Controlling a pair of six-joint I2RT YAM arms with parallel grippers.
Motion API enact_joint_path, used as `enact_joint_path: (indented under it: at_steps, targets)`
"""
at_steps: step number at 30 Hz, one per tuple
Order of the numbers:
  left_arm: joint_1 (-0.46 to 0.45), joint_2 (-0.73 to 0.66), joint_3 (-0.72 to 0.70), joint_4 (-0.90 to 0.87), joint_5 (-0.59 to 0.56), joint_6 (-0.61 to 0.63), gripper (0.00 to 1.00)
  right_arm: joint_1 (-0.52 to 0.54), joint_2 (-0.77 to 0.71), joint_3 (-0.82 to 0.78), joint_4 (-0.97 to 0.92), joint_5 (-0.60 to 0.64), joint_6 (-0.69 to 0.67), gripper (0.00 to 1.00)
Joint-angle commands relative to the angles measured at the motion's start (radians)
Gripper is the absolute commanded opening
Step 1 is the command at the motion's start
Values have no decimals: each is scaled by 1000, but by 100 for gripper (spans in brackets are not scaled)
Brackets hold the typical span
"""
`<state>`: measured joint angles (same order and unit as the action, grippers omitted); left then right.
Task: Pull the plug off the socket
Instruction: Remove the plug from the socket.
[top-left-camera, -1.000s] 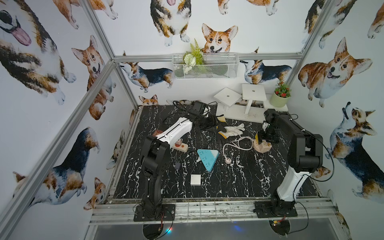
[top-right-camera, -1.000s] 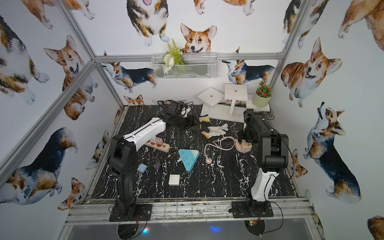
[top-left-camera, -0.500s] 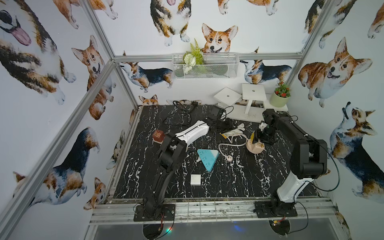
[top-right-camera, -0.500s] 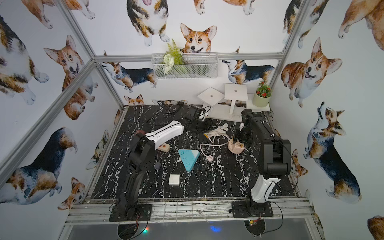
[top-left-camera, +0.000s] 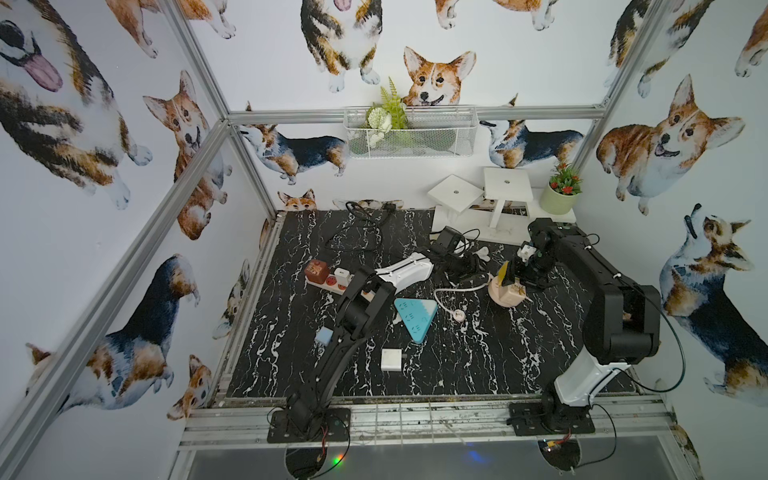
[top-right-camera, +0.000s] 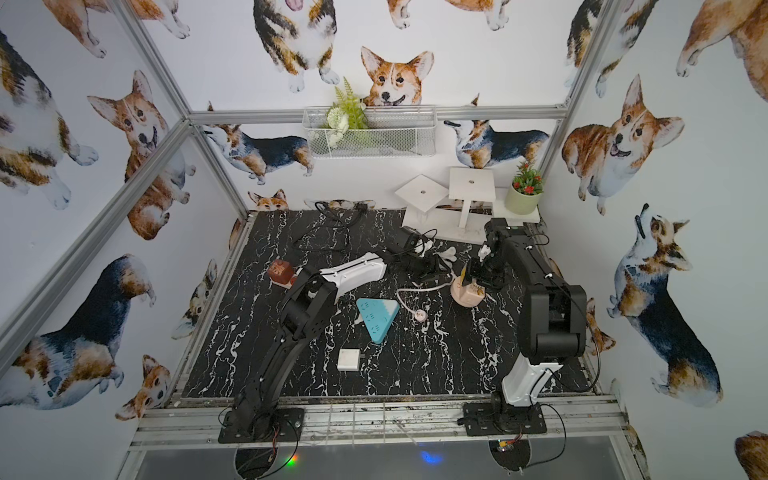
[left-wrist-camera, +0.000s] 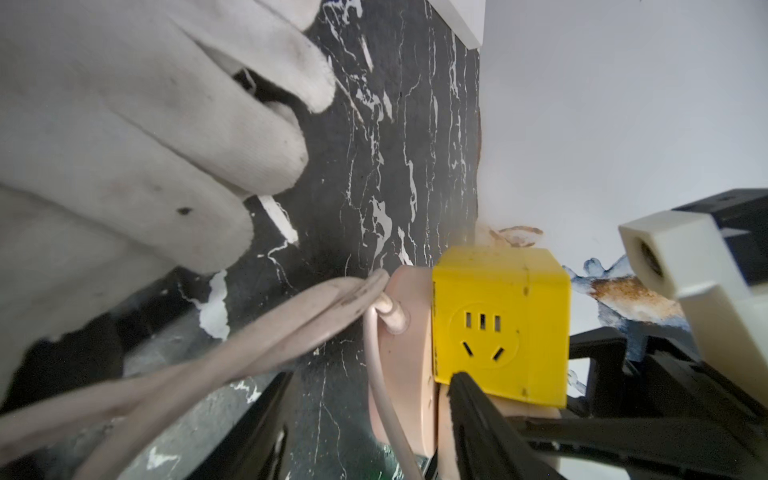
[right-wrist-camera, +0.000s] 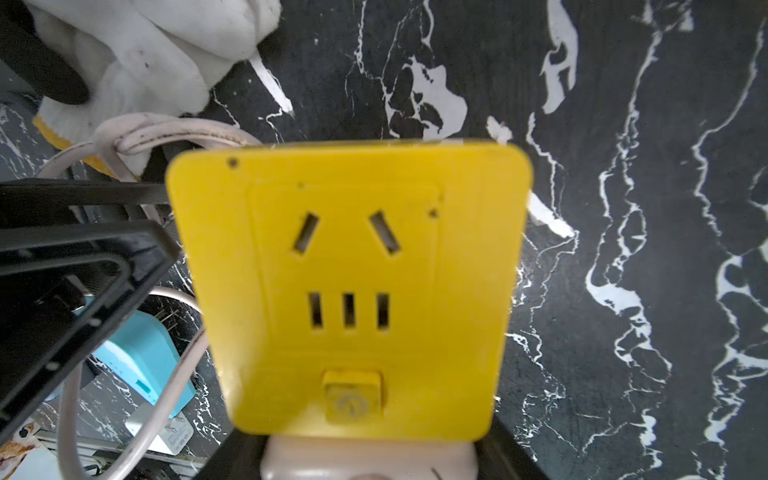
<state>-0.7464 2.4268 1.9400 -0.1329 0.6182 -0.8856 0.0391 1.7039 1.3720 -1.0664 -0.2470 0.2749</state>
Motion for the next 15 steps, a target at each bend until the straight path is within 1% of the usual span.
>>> enact_joint_path:
  at_steps: [1,3,6,10,15]
  targets:
    - [-10,15,1,76,79,-34,67,1,-21,-7,32,-47,15,8]
    - [-19,38,11,91,118,-59,70,2,-28,-12,39,-57,18,7]
    - [-26,52,0,143,161,-107,71,1,-36,-14,47,-62,21,4]
    - [-27,28,-55,221,160,-142,66,1,-40,-14,53,-60,30,3]
    - [-26,53,-89,378,189,-263,59,2,-44,-24,66,-85,40,3]
